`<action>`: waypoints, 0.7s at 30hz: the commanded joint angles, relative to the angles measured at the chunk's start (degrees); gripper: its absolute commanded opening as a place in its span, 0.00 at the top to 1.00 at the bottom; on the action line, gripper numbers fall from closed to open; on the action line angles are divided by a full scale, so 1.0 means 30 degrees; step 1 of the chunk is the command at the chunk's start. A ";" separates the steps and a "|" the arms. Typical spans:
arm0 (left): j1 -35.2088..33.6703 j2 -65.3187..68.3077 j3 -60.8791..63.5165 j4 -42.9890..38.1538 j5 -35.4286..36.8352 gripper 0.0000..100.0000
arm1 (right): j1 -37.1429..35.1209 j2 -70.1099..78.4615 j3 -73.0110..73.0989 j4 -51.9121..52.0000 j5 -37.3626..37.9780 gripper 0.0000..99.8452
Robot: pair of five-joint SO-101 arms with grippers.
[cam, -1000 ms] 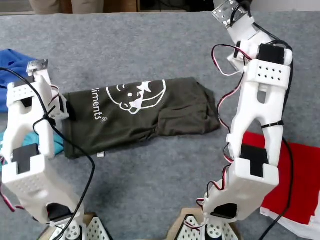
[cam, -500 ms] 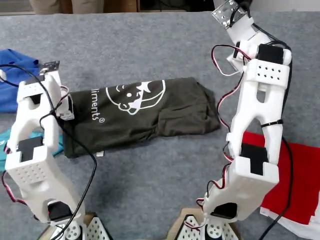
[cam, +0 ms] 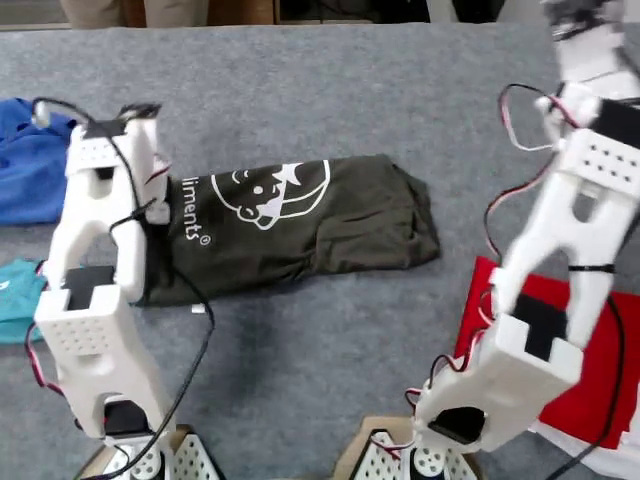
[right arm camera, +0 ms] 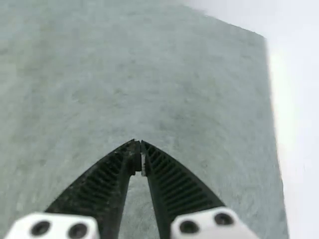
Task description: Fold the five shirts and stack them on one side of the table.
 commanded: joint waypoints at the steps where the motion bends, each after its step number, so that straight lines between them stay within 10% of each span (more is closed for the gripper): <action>1: 0.2198 -0.0103 -0.3839 0.2227 0.1143 0.98 | 0.1158 -0.1626 -0.1011 -0.1348 -0.1758 0.99; 21: 1.2777 0.2242 -1.2630 0.2022 0.5304 0.98 | 0.1744 -0.0777 -0.1158 -0.2051 -0.2901 0.99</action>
